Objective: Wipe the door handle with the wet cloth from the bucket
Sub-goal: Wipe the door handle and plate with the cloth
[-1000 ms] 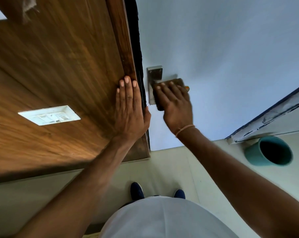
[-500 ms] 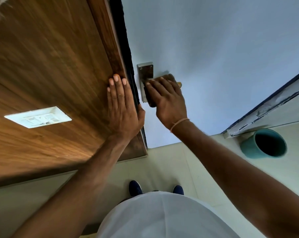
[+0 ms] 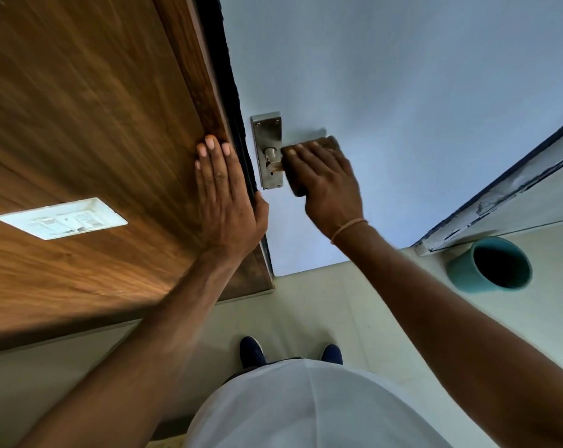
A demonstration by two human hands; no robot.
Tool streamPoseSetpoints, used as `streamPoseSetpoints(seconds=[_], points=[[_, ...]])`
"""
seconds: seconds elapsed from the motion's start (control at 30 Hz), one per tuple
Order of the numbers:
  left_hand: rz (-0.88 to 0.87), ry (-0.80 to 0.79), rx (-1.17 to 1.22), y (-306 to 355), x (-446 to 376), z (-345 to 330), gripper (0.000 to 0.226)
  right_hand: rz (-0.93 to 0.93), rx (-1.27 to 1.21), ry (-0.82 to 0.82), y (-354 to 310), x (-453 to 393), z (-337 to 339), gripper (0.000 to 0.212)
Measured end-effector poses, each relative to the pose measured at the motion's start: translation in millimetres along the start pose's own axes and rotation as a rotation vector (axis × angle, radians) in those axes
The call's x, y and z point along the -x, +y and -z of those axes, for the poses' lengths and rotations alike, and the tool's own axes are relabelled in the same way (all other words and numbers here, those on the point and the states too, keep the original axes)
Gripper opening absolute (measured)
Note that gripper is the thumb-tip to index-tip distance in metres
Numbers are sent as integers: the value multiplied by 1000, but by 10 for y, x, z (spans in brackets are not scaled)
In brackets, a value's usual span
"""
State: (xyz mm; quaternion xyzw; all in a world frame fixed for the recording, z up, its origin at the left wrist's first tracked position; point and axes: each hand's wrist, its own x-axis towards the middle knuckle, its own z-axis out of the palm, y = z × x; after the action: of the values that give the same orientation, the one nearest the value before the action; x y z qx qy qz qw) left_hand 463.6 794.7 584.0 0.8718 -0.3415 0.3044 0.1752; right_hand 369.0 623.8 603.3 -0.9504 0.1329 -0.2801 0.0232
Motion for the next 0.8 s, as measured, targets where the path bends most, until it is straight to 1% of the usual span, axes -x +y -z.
streamPoseSetpoints(seconds=[0.07, 0.13, 0.23, 0.33, 0.47, 0.5, 0.53, 0.63, 0.73, 0.8], points=[[-4, -5, 7, -7, -1, 12, 92, -82, -2, 31, 209, 68, 11, 59], [-1, -1, 3, -5, 0, 24, 91, -128, -3, 67, 250, 111, 16, 59], [-2, 7, 9, 4, 13, 25, 90, -62, -41, 75, 24, 60, -60, 55], [-8, 4, 17, -11, 19, 30, 88, 5, -94, 35, -170, 21, -127, 56], [-33, -14, 17, -48, 26, 55, 83, 115, -195, -20, -129, 101, -66, 73], [-34, -12, 18, -53, 33, 52, 83, 148, -222, -21, -74, 119, -56, 73], [-31, -9, 19, -56, 40, 50, 82, 176, -237, -8, -18, 129, -57, 69], [-13, -10, 18, -54, 54, 41, 83, 214, -219, 98, 90, 50, -147, 44], [-5, -14, 10, -34, 61, 42, 83, 237, -233, 190, -24, -137, -283, 26], [-5, -21, -3, -28, 58, 44, 84, 279, -246, 214, -115, -255, -332, 17]])
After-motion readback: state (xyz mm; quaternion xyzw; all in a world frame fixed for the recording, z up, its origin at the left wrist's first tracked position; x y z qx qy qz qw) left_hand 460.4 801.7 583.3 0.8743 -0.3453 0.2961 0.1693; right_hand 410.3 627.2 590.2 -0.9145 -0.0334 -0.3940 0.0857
